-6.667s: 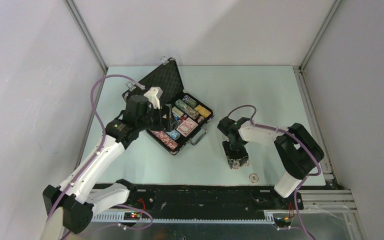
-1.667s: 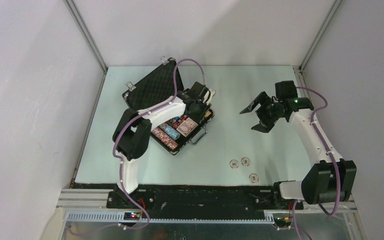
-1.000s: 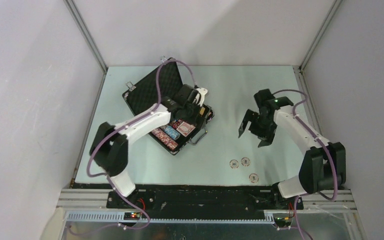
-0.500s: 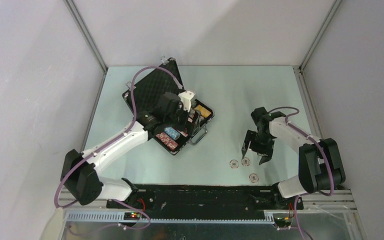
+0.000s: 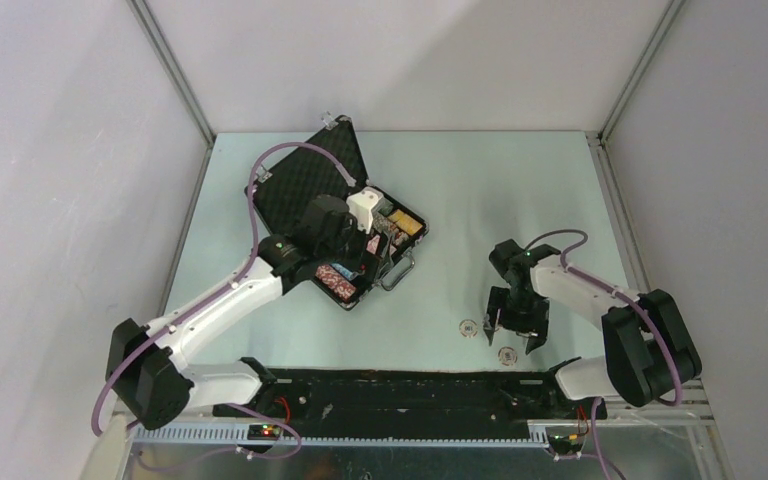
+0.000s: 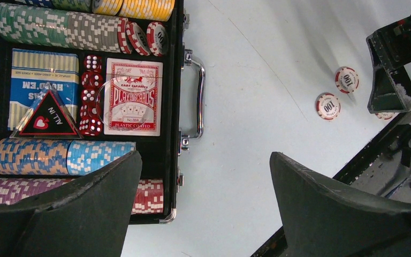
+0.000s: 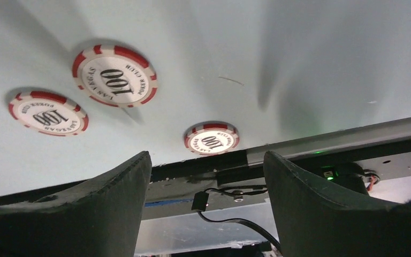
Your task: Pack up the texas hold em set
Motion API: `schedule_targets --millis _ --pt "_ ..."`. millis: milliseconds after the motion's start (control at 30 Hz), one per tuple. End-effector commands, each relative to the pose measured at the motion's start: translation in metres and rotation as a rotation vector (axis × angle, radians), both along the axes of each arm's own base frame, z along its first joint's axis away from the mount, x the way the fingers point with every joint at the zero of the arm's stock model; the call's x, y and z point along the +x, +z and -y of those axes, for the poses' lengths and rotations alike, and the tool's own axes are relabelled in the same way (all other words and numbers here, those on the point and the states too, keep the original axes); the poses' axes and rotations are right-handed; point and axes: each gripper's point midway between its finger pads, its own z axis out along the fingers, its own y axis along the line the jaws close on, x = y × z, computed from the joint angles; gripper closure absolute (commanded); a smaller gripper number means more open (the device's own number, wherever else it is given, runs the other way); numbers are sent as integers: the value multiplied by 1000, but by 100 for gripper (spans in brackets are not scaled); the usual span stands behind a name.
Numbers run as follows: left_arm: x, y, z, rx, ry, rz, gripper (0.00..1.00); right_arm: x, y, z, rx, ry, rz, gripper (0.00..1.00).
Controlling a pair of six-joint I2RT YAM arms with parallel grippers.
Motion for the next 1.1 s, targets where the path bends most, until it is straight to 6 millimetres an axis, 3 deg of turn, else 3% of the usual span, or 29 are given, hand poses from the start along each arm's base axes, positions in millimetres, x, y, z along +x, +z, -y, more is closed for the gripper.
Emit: schedule_targets --millis 0,333,633,1067 --pt "-1 15 6 -37 -35 47 3 1 -2 12 -86 -35 25 20" --pt "0 17 2 -6 -51 61 3 -7 -20 0 -26 -57 -47 16" --pt "-3 13 2 -2 -63 56 3 10 -20 4 -32 -107 43 29" --pt "-7 9 0 -13 -56 47 3 18 -19 -2 -48 -91 111 35"
